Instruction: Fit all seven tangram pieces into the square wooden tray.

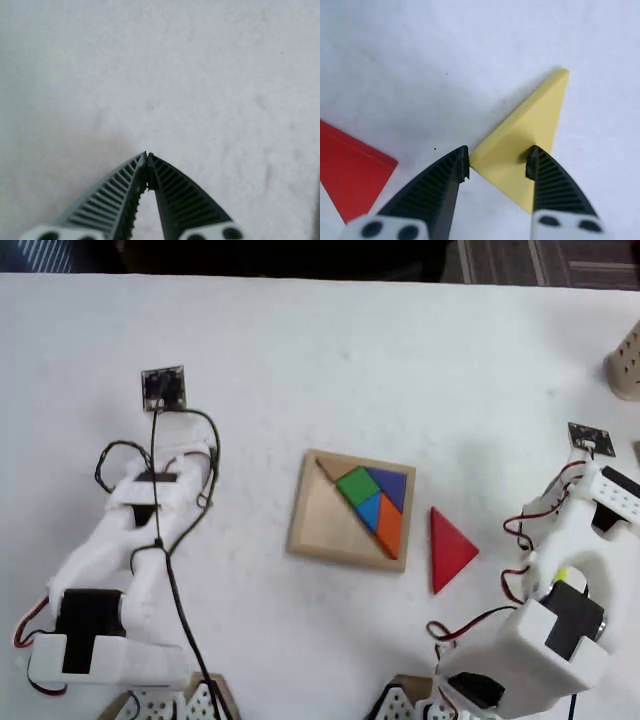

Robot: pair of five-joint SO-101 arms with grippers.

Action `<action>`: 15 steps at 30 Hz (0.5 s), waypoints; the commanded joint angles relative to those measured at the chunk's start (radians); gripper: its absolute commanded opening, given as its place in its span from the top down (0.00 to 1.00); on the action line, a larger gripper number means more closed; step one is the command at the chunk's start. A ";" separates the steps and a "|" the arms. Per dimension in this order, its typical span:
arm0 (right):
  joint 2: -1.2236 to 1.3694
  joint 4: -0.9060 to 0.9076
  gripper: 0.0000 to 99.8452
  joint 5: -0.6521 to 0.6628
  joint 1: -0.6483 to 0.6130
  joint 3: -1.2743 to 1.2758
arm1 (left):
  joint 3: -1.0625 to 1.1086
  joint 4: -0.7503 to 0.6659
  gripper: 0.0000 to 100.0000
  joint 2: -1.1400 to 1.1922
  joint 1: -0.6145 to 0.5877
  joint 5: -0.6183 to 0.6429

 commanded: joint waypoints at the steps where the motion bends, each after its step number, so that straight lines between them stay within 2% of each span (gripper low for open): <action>1: -0.048 0.008 0.84 0.014 0.051 -0.014 | -0.005 -0.015 0.98 -0.053 0.001 -0.009; 13: -0.044 0.015 0.84 0.020 0.269 -0.167 | -0.005 -0.015 0.98 -0.053 0.001 -0.009; 15: -0.042 0.016 0.84 0.068 0.295 -0.186 | -0.005 -0.015 0.98 -0.053 0.001 -0.009</action>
